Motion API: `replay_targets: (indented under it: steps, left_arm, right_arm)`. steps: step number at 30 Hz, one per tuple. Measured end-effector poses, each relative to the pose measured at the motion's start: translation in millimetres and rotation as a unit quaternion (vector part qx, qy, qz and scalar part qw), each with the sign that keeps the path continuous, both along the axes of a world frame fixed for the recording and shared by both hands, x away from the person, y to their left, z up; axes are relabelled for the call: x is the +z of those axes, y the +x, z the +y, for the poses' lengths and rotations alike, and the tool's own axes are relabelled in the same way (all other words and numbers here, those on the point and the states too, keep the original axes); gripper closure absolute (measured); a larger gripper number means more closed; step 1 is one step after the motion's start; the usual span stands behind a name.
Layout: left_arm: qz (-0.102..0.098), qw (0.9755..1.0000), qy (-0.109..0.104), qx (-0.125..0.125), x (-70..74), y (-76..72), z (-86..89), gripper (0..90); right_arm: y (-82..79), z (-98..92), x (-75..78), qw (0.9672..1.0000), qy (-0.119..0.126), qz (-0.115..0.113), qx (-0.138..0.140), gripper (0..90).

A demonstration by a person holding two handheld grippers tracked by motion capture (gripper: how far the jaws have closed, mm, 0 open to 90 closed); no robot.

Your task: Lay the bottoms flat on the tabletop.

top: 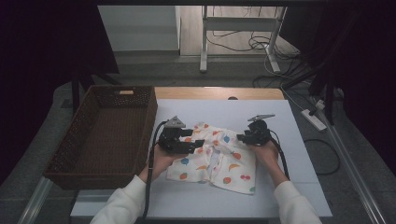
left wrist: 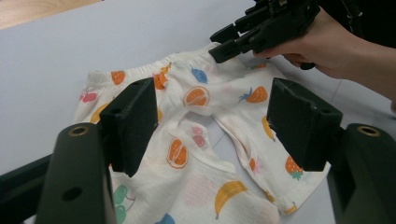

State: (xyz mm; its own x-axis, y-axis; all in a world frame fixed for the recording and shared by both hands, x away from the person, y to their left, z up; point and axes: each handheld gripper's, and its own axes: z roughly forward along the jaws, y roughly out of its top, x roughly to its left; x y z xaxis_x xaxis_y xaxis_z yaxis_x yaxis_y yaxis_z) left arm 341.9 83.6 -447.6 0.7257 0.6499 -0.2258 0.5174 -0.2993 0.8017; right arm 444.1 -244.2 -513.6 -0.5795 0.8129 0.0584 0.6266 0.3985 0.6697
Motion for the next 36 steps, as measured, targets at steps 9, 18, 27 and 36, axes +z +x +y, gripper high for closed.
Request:
replay_targets:
  steps: [9,18,27,36]
  left_arm:
    - [0.001,1.0,0.002,-0.002,-0.7,-0.4,-0.6,33.0]
    - [0.001,1.0,0.002,-0.001,-0.6,-1.0,0.7,33.1]
    - [-0.001,1.0,0.003,0.007,0.6,-2.4,4.0,33.1]
    - [-0.005,0.9999,-0.001,0.016,2.5,-4.0,9.0,33.1]
  right_arm:
    - [2.6,0.4,-2.6,0.9998,-0.003,0.0,0.018,82.2]
    - [8.7,-3.3,15.2,0.9985,-0.016,-0.052,0.008,84.9]
    - [25.7,-0.2,17.8,0.9971,-0.013,-0.074,0.006,84.6]
    - [15.6,-4.9,26.5,0.9968,0.01,-0.078,-0.015,60.0]
